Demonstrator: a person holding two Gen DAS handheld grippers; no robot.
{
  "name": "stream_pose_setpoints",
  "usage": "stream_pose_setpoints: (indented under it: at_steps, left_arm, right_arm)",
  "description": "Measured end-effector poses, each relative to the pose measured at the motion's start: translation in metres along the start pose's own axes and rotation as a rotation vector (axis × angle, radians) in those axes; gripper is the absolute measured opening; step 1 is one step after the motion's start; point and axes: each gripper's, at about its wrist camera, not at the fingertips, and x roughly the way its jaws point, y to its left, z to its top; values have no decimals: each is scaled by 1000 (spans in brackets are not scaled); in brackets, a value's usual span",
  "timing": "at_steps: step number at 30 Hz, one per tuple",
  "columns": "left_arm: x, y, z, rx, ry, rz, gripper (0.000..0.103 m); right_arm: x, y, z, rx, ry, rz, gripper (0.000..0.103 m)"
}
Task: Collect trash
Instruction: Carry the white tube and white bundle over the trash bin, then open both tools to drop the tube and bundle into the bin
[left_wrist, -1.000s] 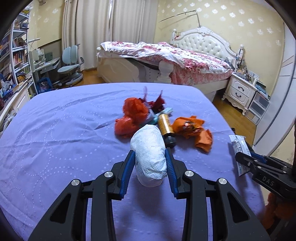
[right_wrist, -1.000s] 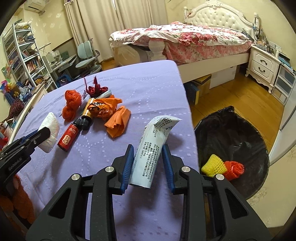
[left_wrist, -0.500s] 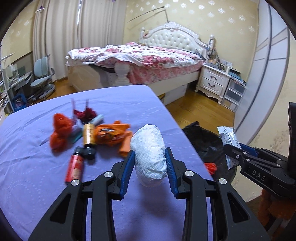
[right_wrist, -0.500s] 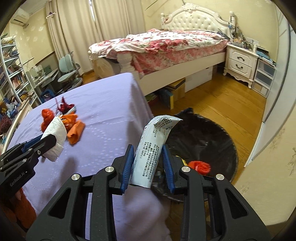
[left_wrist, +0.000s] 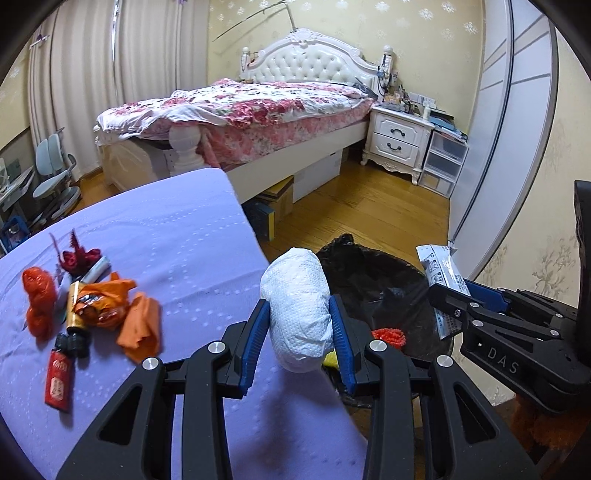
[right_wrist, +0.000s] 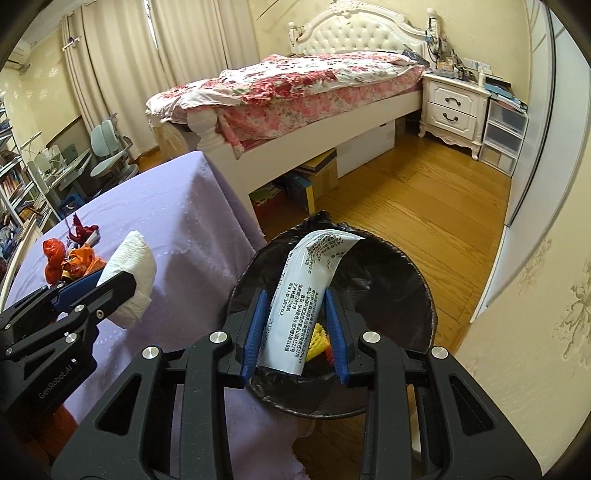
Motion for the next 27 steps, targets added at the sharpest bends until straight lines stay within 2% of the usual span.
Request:
stream_pose_setpoints:
  at_steps: [11, 14, 15, 16, 19, 27]
  left_arm:
    - [22, -24, 9, 44, 21, -7, 39]
    - [24, -27, 8, 51, 22, 4, 51]
    - [24, -27, 7, 50, 19, 9, 61]
    - [23, -28, 7, 48, 15, 10, 67]
    - [22, -27, 8, 40, 6, 16, 74]
    - [18, -25, 8, 26, -5, 45, 78]
  right_arm:
    - [10, -26, 3, 29, 7, -11, 32]
    - [11, -29, 4, 35, 2, -15, 34]
    - [12, -30, 5, 37, 2, -16, 40]
    - [12, -32, 4, 41, -2, -18, 45]
    - [11, -35, 4, 50, -11, -32, 49]
    - [5, -40, 5, 67, -32, -68, 58]
